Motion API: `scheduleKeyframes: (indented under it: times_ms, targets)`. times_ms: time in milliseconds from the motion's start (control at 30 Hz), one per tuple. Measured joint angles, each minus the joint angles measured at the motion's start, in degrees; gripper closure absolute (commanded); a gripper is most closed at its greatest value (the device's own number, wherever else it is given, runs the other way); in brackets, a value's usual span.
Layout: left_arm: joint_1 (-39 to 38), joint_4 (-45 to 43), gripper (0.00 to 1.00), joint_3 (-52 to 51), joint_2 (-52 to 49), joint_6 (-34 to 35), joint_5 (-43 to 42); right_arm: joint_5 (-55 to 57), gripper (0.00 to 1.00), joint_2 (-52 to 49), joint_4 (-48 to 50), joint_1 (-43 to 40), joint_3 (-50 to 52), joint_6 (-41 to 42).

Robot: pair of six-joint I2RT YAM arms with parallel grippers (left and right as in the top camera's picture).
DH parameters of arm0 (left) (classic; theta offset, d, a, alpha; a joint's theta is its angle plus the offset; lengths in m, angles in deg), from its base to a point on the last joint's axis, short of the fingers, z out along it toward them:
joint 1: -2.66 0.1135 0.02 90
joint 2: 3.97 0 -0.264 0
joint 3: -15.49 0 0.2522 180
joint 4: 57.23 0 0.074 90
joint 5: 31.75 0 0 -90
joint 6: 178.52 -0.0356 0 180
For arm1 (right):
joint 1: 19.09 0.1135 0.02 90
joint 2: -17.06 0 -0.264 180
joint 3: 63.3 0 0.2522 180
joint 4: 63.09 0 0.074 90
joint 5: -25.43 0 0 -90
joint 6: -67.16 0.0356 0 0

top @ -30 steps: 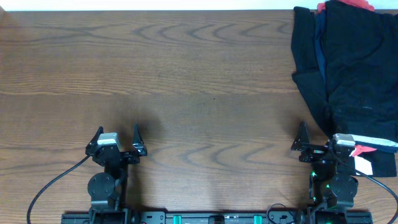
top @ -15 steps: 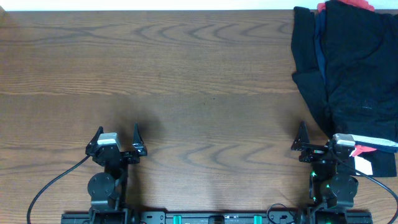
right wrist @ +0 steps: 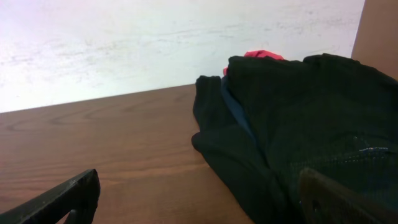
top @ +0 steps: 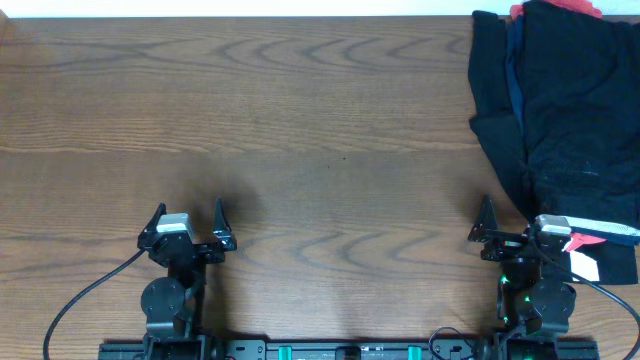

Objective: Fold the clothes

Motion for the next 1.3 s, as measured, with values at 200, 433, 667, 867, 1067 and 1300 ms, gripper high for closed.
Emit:
scheduleKeyframes:
  times_ms: [200, 433, 667, 867, 1067, 1300]
  targets:
    - [0.00, 0.00, 0.02, 0.00, 0.00, 0.00, 0.00, 0.00, 0.01, 0.00, 0.00, 0.00, -0.02, 0.00]
    - [0.00, 0.00, 0.02, 0.00, -0.02, 0.00, 0.00, 0.48, 0.01, 0.00, 0.04, 0.00, -0.02, 0.00]
    - [0.00, 0.00, 0.02, 0.00, 0.00, 0.72, -0.22, 0.87, 0.01, 0.00, 1.11, 0.00, 0.00, 0.00]
    - [0.00, -0.13, 0.02, 0.00, 0.00, 4.44, -1.70, -0.09, 0.01, 0.00, 1.75, 0.00, 0.00, 0.00]
    - [0.00, 2.36, 0.02, 1.49, -1.18, 5.84, -6.05, -7.96, 0.01, 0.00, 8.50, 0.00, -0.52, 0.02]
    - [0.00, 8.52, 0.02, 12.31, -14.23, 5.73, -9.27, -11.93, 0.01, -5.40, 3.21, 0.00, -10.69, -0.07]
